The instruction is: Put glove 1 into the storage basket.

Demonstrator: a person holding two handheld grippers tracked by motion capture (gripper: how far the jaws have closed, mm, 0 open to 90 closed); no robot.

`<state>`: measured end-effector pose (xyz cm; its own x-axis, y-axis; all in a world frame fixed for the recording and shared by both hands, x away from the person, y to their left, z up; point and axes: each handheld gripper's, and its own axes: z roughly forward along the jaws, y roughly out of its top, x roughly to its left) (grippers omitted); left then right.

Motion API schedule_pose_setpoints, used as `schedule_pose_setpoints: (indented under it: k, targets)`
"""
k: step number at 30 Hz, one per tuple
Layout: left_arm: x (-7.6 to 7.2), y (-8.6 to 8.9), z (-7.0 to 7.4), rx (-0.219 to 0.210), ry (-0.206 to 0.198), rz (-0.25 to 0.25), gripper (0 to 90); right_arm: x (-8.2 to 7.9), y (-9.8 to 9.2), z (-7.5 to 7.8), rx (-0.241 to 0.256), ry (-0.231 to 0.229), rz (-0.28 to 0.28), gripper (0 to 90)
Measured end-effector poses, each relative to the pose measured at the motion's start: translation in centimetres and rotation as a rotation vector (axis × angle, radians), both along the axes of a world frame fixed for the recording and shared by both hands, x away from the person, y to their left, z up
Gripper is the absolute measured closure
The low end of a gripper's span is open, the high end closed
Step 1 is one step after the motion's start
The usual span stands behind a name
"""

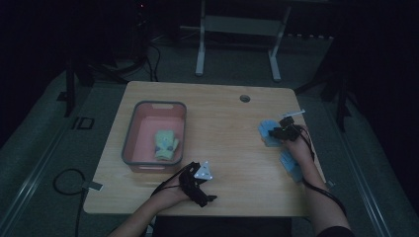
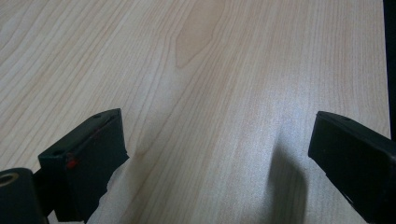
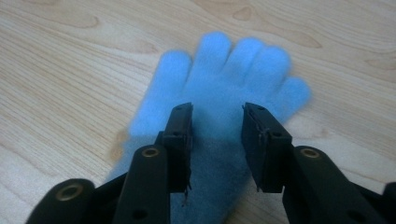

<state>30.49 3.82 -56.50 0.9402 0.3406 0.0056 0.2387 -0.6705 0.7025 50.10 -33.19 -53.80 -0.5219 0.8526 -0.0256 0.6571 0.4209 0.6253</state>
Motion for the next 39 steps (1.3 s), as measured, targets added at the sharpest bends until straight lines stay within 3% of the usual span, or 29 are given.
schedule_pose_setpoints:
  k: [3, 11, 14, 24, 26, 30, 31, 37, 39]
  targets:
    - [0.0, 0.0, -0.1, 0.003, -0.01, 0.001, 4.4, 0.0, 0.3, 0.0, -0.003, 0.027, -0.014, 78.0]
    - [0.0, 0.1, 0.0, -0.002, -0.016, 0.004, 4.4, -0.2, 1.0, 0.5, 0.001, 0.051, -0.081, 83.0]
    - [-0.1, 0.2, 0.1, 0.002, -0.037, 0.012, 4.4, -0.7, 1.5, 1.1, 0.028, 0.038, -0.066, 83.1]
    - [-0.1, 0.3, -0.1, -0.002, -0.025, 0.011, 4.4, -2.7, 2.9, 4.9, 0.105, -0.026, -0.023, 83.4]
    - [-0.1, 0.3, -0.1, -0.005, -0.023, 0.014, 4.4, -3.7, 3.5, 6.3, 0.121, -0.05, -0.013, 83.4]
    - [-0.1, 0.3, 0.0, -0.003, -0.036, 0.012, 4.4, -5.0, 4.3, 7.8, 0.135, -0.065, -0.011, 83.4]
    - [-0.1, 0.3, 0.0, -0.007, -0.036, 0.014, 4.4, -6.0, 4.9, 8.5, 0.141, -0.083, -0.012, 83.4]
    - [0.0, 0.4, 0.0, -0.008, -0.035, 0.011, 4.4, -7.9, 6.0, 9.2, 0.17, -0.091, -0.002, 83.3]
    - [0.0, 0.3, -0.1, -0.002, -0.034, 0.004, 4.4, -9.3, 6.9, 9.3, 0.174, -0.096, -0.002, 83.3]
